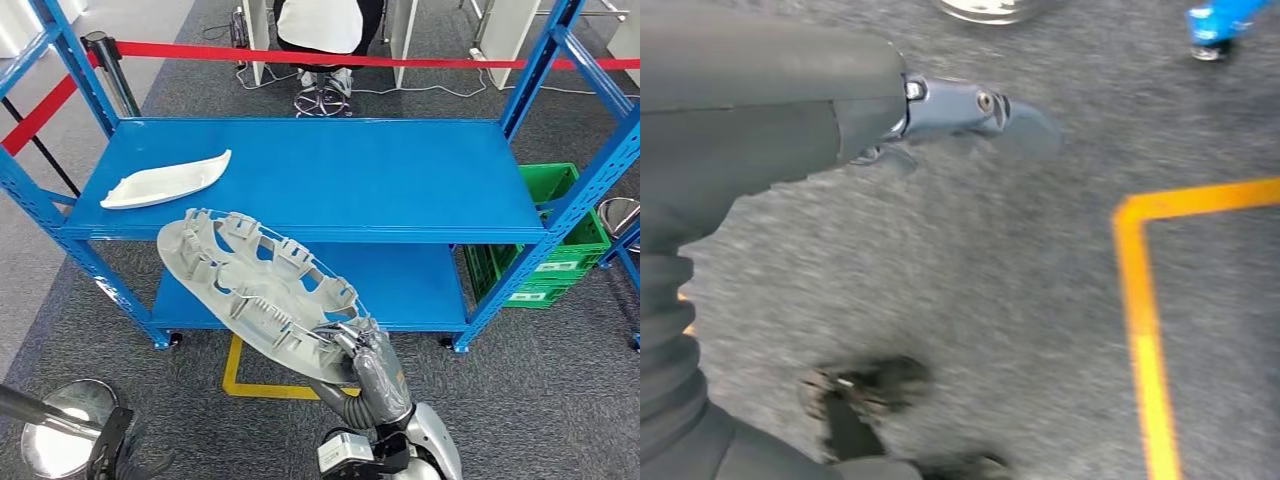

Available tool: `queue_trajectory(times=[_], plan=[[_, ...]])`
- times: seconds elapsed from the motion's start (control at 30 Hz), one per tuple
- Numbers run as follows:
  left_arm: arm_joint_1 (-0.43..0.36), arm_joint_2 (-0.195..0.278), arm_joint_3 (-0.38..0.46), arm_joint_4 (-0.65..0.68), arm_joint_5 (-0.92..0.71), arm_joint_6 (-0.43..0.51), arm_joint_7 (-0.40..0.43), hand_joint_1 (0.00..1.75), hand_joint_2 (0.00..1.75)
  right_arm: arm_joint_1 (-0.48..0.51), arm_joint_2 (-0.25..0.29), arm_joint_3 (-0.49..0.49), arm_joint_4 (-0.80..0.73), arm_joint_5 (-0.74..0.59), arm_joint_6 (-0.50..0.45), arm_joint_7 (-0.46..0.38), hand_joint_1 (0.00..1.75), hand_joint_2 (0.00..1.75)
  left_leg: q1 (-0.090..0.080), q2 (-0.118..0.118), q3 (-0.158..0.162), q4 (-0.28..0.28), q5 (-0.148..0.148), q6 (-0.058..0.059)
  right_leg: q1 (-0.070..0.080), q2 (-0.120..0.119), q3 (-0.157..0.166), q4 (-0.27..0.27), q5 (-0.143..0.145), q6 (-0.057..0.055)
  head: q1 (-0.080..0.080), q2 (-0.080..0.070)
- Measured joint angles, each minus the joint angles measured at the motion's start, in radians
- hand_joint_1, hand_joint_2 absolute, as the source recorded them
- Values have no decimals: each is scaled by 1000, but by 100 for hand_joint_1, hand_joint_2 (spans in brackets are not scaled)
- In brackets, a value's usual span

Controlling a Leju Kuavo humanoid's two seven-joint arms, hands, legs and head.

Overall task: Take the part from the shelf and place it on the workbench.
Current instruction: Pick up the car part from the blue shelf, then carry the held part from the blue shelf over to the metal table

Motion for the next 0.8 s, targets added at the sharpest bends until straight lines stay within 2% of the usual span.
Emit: queue_trajectory(times=[0.03, 0.07, 0.1, 0.13, 0.17, 0.2, 0.23, 0.27, 0.33, 0.37, 0.4, 0.47, 0.5, 0.53, 0.57, 0.63, 0.67, 0.7, 0.73, 0.77, 0.8], plan=[[13, 11, -4, 1, -8, -4, -4, 0, 175, 9, -1, -4, 1, -4, -3, -3, 175, 175, 0, 3, -9, -1, 11, 8, -1, -1, -9, 26, -35, 3, 2, 0], [24, 20, -8, 2, -17, -9, -7, 0, 175, 16, -2, -7, 2, -6, -6, -4, 175, 175, -1, 5, -19, -2, 22, 15, -1, -3, -23, 76, -88, 5, 4, 0], [35, 29, -12, 3, -25, -13, -9, 0, 175, 23, -3, -11, 4, -7, -8, -5, 175, 175, -3, 6, -32, -2, 32, 19, 0, -4, -38, 144, -145, 5, 6, 0], [44, 37, -17, 5, -31, -17, -10, 0, 175, 29, -5, -14, 6, -8, -10, -6, 175, 175, -6, 7, -46, -1, 43, 21, 1, -4, -49, 215, -190, 4, 7, 0], [52, 43, -21, 7, -37, -19, -10, 0, 175, 35, -6, -18, 8, -8, -14, -7, 175, 175, -9, 10, -61, 0, 54, 23, 4, -4, -51, 270, -212, 2, 7, 0], [59, 49, -25, 8, -41, -21, -9, 0, 175, 41, -8, -21, 10, -8, -18, -7, 175, 175, -12, 14, -76, 0, 65, 24, 8, -4, -38, 295, -211, -2, 7, 0], [64, 53, -27, 10, -45, -21, -8, 0, 175, 45, -10, -24, 11, -10, -24, -6, 175, 175, -15, 18, -89, 1, 74, 25, 12, -5, -7, 284, -193, -7, 7, 0], [69, 56, -30, 11, -51, -21, -7, 0, 175, 48, -12, -29, 12, -12, -30, -5, 175, 175, -17, 23, -99, 2, 83, 25, 18, -12, 43, 237, -171, -14, 7, 0], [78, 63, -36, 13, -63, -22, -4, 0, 175, 53, -16, -39, 10, -22, -47, -5, 175, 175, -22, 33, -112, 4, 99, 21, 33, -48, 160, 86, -171, -29, 7, 0], [83, 66, -40, 14, -71, -24, -4, 0, 175, 58, -19, -46, 8, -28, -60, -7, 175, 175, -23, 41, -115, 4, 106, 17, 39, -62, 199, 24, -182, -35, 6, 0], [88, 67, -45, 16, -86, -23, -3, 0, 175, 68, -22, -54, 1, -31, -81, -7, 175, 175, -23, 48, -115, 4, 112, 13, 43, -69, 216, -12, -193, -39, 7, 0], [104, 54, -71, 22, -149, -3, 5, 0, 175, 120, -30, -80, -37, -25, -164, 6, 175, 175, -22, 60, -116, 3, 121, 5, 41, -57, 211, -24, -184, -47, 8, 0], [117, 40, -92, 26, -188, 18, 10, 0, 175, 157, -35, -96, -68, -19, -215, 18, 175, 175, -23, 55, -119, 9, 109, -1, 38, -51, 205, -26, -175, -53, 9, 0], [132, 24, -114, 30, -220, 40, 15, 0, 175, 193, -40, -114, -101, -14, -261, 30, 175, 175, -22, 44, -126, 29, 77, -7, 33, -43, 197, -28, -163, -58, 7, 0], [147, 6, -135, 34, -239, 59, 18, 0, 175, 222, -45, -129, -130, -12, -292, 39, 175, 175, -20, 32, -138, 69, 29, -13, 28, -33, 186, -30, -150, -62, 5, 0], [167, -22, -160, 44, -252, 76, 20, 0, 175, 257, -53, -151, -174, -11, -317, 51, 175, 175, -12, 14, -169, 193, -74, -23, 26, -8, 156, -29, -123, -64, 2, 0], [170, -31, -168, 48, -253, 78, 20, 0, 175, 268, -55, -158, -189, -9, -321, 53, 175, 175, -8, 11, -178, 248, -98, -26, 25, 5, 140, -28, -110, -63, 2, 0], [170, -35, -175, 50, -254, 78, 20, 0, 175, 277, -57, -164, -202, -2, -326, 53, 175, 175, -5, 9, -173, 279, -99, -28, 25, 16, 123, -28, -97, -60, 2, 0], [167, -37, -181, 52, -256, 78, 20, 0, 175, 286, -59, -171, -212, 13, -330, 53, 175, 175, -2, 6, -153, 277, -79, -30, 23, 27, 108, -27, -84, -57, 2, 0], [164, -37, -187, 53, -260, 76, 20, 0, 175, 295, -60, -180, -222, 37, -334, 51, 175, 175, 0, -1, -116, 240, -51, -31, 20, 38, 93, -26, -72, -52, 2, 0], [160, -37, -193, 53, -264, 73, 20, 0, 175, 306, -60, -192, -232, 67, -338, 48, 175, 175, 3, -17, -65, 179, -30, -32, 18, 47, 81, -24, -60, -46, 2, 0]])
